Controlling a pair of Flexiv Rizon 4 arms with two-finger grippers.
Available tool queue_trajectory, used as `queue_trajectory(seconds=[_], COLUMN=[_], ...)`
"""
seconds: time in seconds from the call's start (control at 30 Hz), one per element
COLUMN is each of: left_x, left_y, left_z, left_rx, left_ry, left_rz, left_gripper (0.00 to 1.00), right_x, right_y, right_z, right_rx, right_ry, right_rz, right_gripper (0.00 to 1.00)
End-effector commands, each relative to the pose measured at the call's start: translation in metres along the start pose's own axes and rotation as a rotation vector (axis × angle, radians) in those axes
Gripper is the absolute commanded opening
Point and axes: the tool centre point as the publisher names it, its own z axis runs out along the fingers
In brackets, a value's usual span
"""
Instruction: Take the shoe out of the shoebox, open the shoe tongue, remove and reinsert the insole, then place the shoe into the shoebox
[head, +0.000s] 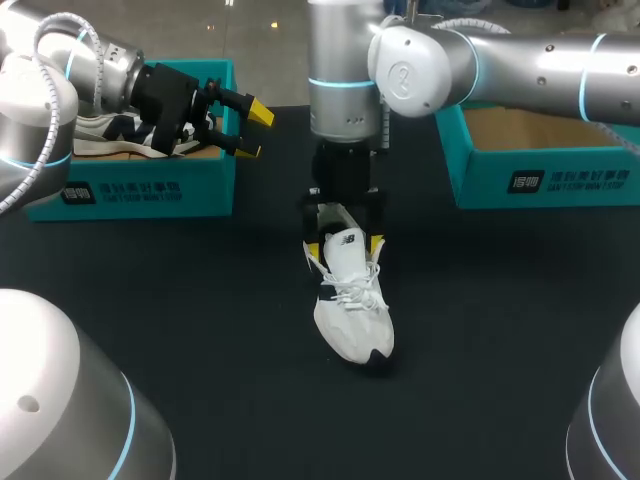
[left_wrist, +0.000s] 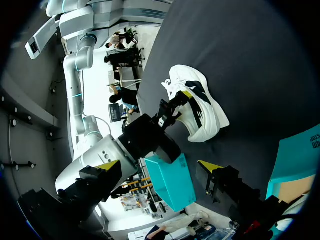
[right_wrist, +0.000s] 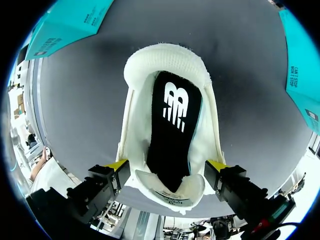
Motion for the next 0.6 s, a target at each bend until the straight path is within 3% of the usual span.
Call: queue_trajectory(seconds=[0.03,0.6], left_x=[0.0,0.0], left_y=[0.0,0.0], left_z=[0.0,0.0], left_rx=[0.001,0.001], left_ry=[0.002,0.002], left_rz=[0.001,0.001], left_gripper=[1.0,1.0], right_x=[0.003,0.013], right_y=[-0.005,-0.047], right_z=[-0.006,-0.03], right_rx=[0.003,-0.021], right_ry=[-0.014,-0.061], right_rz=[0.011,0.093], right_gripper=[1.0,1.0])
